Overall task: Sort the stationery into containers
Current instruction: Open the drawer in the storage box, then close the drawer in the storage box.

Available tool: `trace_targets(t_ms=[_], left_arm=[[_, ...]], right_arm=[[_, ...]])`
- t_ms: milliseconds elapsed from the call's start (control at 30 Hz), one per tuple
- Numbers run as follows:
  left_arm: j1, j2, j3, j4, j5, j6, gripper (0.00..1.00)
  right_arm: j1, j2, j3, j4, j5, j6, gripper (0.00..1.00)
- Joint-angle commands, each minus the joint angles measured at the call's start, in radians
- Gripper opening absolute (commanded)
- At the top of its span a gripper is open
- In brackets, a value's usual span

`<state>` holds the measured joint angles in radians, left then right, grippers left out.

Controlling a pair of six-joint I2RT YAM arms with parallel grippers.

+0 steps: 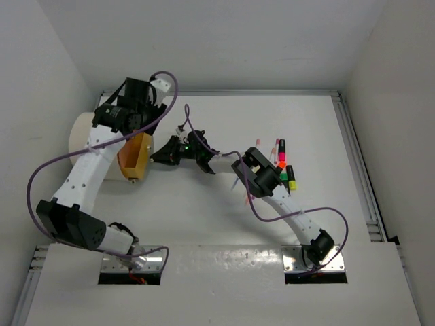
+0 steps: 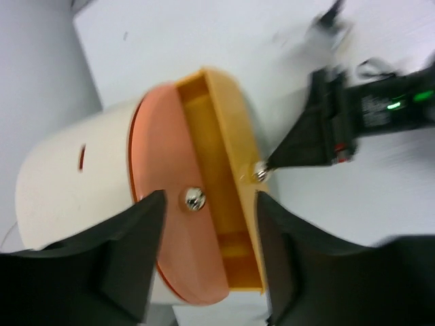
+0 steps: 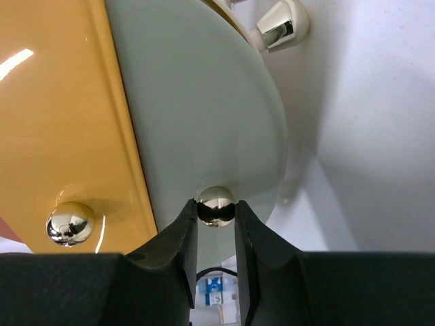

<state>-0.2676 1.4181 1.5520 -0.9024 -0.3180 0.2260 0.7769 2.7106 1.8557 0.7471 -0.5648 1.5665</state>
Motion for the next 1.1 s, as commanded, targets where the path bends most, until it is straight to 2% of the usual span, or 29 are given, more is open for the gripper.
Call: trace_targets(t_ms=[0,100,200,333,567,767,1067], left_arm=[[-0.040,-0.036,0.085,-0.003,0.236,-0.013,0.57],[-0.068,-0.012,0.080,-0.055,0.281,-0.034,0.50],[-0.070,-0.011,0.019,-0.049,0.303,-0.057,0.50],[-0.062,0.024,-0.035,-0.067,0.287,-0.080,0.42],[-0.058,0.065,-0.141,-0.061,0.231,-0.079,0.37],[-0.030,0.082,-0.213,-0.021,0.082,-0.089,0.35],[0.016,0.085,-0.207,0.053,-0.217,-0.090,0.34]], right_arm=[[0.012,-0.031,0.040,0.107,0.005,0.003,0.00],[0.009,-0.028,0.045,0.109,0.008,0.003,0.00],[0.009,-0.025,0.053,0.109,0.009,0.006,0.00],[0.009,-0.025,0.050,0.113,0.006,0.009,0.00],[0.009,-0.023,0.050,0.113,0.008,0.012,0.00],[0.007,-0.028,0.037,0.120,0.006,0.017,0.00],[0.005,-0.026,0.034,0.124,0.006,0.017,0.00]])
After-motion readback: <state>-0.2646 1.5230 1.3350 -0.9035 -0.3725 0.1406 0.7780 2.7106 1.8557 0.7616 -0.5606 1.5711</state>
